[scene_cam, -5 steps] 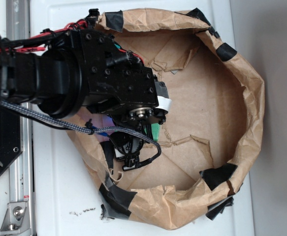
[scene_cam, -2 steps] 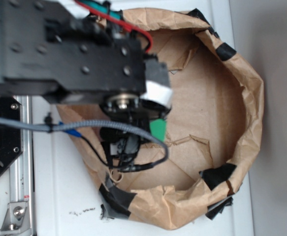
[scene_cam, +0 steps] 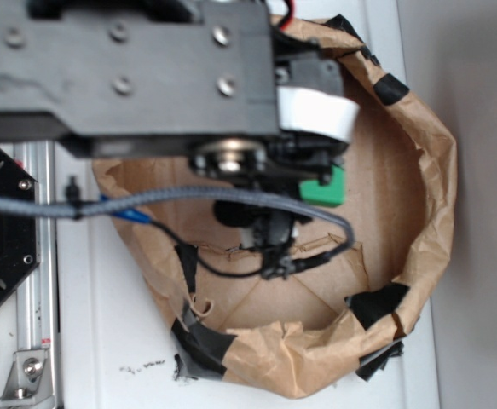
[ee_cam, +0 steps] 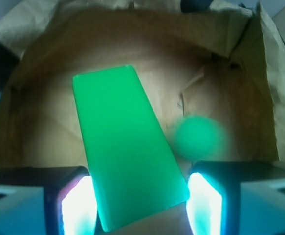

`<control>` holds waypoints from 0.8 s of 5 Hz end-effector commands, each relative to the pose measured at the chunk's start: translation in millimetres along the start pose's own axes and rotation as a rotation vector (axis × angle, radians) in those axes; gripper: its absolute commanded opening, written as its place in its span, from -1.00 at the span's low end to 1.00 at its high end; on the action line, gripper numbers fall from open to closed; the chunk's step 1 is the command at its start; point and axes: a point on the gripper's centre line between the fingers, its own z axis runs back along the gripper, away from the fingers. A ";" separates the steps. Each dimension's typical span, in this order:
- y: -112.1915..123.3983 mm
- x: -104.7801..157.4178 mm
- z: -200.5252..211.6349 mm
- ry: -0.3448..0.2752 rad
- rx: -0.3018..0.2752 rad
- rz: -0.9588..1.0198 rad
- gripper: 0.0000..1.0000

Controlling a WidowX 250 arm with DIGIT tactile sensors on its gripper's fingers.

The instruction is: Grab the green block.

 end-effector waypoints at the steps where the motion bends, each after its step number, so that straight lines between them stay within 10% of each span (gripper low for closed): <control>1: -4.8 -11.5 -11.6 -0.027 -0.032 0.015 -1.00; 4: -4.9 -13.6 -14.3 -0.027 -0.052 0.029 -1.00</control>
